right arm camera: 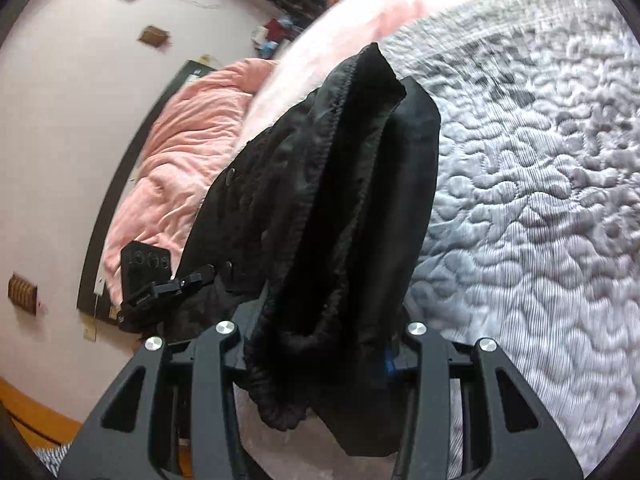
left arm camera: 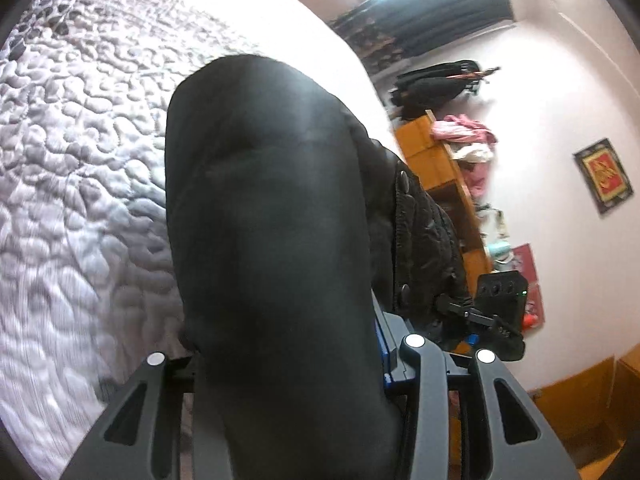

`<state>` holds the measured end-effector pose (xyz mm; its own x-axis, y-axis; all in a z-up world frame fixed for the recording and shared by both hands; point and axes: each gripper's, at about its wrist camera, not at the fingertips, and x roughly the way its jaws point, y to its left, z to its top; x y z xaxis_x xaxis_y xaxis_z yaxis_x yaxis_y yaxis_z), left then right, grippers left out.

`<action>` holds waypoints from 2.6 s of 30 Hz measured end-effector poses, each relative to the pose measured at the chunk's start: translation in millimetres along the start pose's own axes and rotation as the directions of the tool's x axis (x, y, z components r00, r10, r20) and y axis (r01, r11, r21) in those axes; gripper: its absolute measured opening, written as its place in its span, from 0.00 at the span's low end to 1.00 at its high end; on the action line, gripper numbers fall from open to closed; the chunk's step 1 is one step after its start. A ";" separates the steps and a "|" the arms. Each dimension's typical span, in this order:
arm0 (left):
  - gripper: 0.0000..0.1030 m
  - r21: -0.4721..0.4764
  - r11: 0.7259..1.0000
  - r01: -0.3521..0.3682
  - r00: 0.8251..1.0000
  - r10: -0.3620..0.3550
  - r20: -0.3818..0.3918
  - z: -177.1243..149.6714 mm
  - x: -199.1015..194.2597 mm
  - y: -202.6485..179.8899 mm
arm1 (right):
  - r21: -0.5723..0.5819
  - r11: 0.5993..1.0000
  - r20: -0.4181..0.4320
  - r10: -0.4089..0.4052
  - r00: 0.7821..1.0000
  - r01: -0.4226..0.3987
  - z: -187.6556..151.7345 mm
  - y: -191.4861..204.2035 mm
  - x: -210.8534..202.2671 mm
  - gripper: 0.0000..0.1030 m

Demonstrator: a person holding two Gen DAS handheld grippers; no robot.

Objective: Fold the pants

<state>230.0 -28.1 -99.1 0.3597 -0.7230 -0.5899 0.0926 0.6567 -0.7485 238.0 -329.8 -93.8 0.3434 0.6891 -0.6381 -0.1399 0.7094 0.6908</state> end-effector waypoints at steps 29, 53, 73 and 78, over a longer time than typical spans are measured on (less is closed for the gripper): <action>0.96 0.132 0.738 -0.662 0.741 0.618 0.262 -113.0 -68.5 -52.5 | 0.038 0.862 0.149 -0.504 0.850 0.505 -124.6 27.4 -47.5 0.96; 0.96 0.181 0.665 -0.725 0.679 0.644 0.352 -171.1 -98.0 -115.8 | -0.071 0.722 0.214 -0.662 0.718 0.688 -177.3 126.0 -53.9 0.97; 0.96 0.182 0.689 -0.702 0.699 0.617 0.362 -176.0 -99.4 -123.6 | -0.098 0.693 0.225 -0.683 0.695 0.714 -178.2 131.1 -45.5 0.97; 0.96 0.191 0.678 -0.709 0.692 0.620 0.369 -175.7 -97.0 -124.8 | -0.097 0.694 0.222 -0.684 0.695 0.713 -177.4 129.2 -44.3 0.97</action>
<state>20.4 -77.6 -1.7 0.6489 -0.0141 -0.7608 -0.0147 0.9994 -0.0311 40.0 -242.4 -36.6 0.5406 -0.0386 -0.8404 0.0575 0.9983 -0.0089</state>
